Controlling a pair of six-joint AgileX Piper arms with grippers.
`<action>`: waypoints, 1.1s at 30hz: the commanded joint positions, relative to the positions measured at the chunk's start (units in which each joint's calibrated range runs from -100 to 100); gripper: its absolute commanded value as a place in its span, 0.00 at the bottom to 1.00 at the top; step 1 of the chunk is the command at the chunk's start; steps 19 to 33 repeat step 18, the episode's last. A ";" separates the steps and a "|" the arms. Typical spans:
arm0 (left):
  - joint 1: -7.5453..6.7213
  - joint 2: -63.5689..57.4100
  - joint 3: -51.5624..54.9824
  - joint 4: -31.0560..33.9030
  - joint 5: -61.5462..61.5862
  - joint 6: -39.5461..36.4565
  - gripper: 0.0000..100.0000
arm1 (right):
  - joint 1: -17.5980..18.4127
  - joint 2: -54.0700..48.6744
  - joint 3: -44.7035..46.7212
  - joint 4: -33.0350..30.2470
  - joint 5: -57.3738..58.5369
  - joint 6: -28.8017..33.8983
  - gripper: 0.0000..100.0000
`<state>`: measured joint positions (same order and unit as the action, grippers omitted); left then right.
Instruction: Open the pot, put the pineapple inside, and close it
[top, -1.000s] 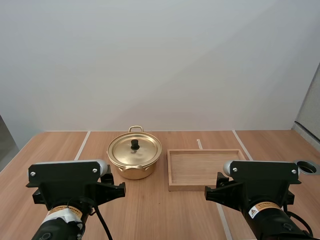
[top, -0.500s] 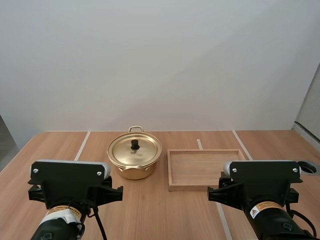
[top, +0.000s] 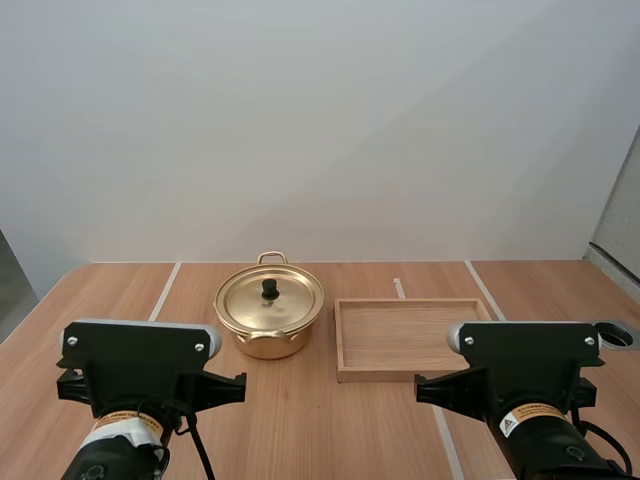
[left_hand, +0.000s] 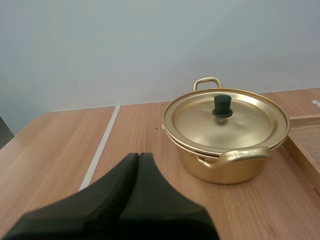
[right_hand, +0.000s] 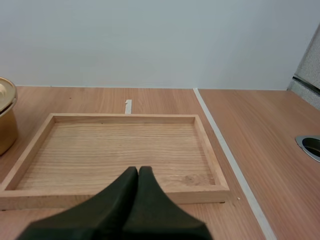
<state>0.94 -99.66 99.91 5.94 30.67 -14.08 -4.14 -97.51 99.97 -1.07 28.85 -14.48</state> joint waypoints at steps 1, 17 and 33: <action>0.14 -0.34 0.09 -0.87 -0.94 0.05 0.00 | -0.25 -0.28 0.03 0.41 -0.45 -0.24 0.00; 0.14 -0.34 0.09 -0.86 -1.35 0.05 0.00 | -0.25 -0.28 0.03 0.41 -0.45 -0.24 0.00; 0.14 -0.34 0.09 -0.86 -1.35 0.05 0.00 | -0.25 -0.28 0.03 0.41 -0.45 -0.24 0.00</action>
